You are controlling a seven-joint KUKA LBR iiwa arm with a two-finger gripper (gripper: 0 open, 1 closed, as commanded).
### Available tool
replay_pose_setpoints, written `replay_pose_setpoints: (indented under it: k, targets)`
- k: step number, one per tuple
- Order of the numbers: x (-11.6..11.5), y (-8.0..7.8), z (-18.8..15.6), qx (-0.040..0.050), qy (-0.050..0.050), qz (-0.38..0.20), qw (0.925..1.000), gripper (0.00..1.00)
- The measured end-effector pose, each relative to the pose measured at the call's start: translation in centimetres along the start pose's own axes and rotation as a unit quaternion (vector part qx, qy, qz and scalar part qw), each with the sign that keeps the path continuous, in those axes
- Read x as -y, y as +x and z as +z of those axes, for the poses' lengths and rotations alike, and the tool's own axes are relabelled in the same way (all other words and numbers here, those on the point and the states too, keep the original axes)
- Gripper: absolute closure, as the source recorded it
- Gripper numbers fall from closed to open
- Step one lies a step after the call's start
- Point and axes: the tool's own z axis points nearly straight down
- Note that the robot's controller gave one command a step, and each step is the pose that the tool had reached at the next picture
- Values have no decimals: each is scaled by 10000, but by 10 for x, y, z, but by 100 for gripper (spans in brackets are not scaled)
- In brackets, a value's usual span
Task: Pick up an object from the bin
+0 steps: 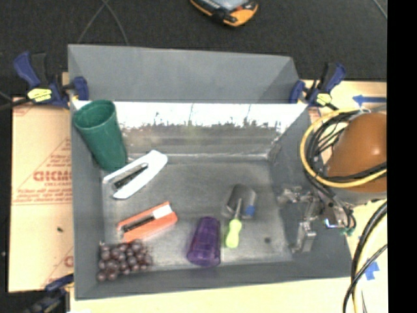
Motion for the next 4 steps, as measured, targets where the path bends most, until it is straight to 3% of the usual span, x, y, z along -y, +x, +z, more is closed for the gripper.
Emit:
replay_pose_setpoints:
  k: [1, 2, 3, 4]
  targets:
    - [0, 0, 0, 1, 0, 5, 10000, 0]
    - [-70, -47, 70, -2, -21, -11, 10000, 0]
    - [-57, 2, 68, 34, 33, -466, 9989, 0]
    - [-57, -9, 71, 29, 24, -261, 9997, 0]
